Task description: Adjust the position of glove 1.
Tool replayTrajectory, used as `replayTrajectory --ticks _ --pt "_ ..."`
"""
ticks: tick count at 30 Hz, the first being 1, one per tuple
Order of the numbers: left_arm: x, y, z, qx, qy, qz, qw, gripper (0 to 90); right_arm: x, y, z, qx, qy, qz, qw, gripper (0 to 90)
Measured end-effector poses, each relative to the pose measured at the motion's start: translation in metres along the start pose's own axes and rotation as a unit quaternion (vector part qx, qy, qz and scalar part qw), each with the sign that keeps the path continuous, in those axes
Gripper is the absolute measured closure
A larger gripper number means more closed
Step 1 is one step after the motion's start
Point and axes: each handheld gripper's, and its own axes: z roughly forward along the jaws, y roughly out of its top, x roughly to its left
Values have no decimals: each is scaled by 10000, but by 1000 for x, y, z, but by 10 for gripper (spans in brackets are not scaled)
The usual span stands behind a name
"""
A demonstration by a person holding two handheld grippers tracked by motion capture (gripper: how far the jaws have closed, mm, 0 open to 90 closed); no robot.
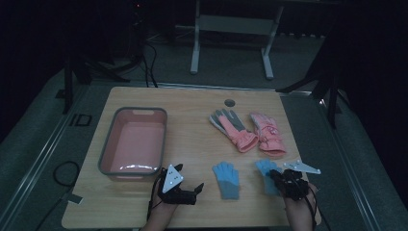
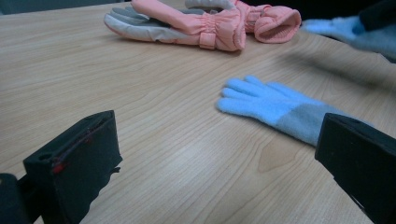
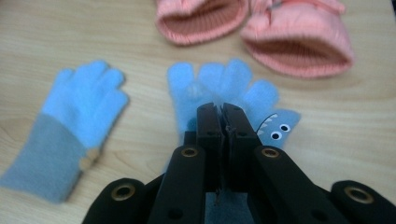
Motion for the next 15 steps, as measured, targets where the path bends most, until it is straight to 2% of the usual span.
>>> replayTrajectory --ticks 4,6,10,15 --pt "1 0 0 -8 -5 -71 10000 1 1 -7 9 115 -3 -47 9999 867" --pt "1 0 0 -7 -3 -65 10000 1 2 -10 15 129 -115 -44 9998 867" --pt "0 0 0 -3 -1 -13 10000 1 0 -14 27 207 -149 -71 9996 863" --pt "0 0 0 -4 -8 -30 10000 1 -3 -20 41 391 -51 -84 9992 847"
